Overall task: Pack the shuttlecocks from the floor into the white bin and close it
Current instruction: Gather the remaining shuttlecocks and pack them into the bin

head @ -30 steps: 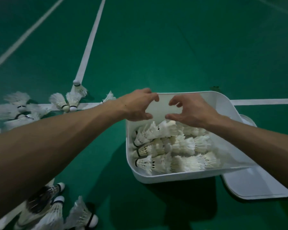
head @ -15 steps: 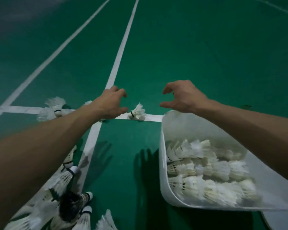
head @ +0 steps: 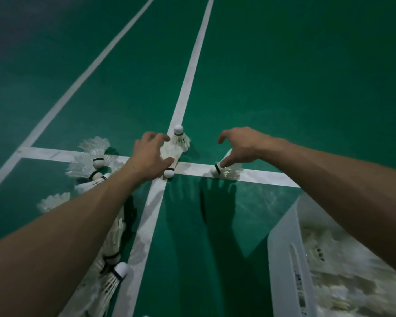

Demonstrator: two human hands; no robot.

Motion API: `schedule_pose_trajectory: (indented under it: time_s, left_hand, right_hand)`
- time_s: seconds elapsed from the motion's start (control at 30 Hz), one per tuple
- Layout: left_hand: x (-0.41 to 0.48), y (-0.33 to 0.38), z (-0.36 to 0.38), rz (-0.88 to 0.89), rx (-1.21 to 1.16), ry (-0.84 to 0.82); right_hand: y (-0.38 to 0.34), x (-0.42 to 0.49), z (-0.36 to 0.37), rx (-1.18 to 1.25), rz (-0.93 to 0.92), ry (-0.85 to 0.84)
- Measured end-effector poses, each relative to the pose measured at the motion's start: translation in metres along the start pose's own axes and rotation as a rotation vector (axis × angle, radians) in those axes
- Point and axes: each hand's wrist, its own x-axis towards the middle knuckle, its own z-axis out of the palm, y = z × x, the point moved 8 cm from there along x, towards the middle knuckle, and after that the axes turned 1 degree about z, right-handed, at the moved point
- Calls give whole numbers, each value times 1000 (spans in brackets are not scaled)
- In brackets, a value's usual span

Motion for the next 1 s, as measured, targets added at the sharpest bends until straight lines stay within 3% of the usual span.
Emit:
schedule_pose_trajectory:
  time_s: [0.27,0.47,0.7,0.87,1.0]
  left_hand:
    - [20,-2,19,0,-46,-38]
    - [35,7,30,-30,14,-43]
    - [43,31,20,64,-244,-10]
    - [55,29,6,-34,-263,84]
    - [61,23,17,-45,-157,-67]
  right_hand:
    - [18,27,20,9,1,-108]
    - [12,32,28,20,-18,-94]
    - [6,33,33,17,-54,-84]
    - [7,33,33,12,-59,-63]
    - [7,33,35,9,-50,-61]
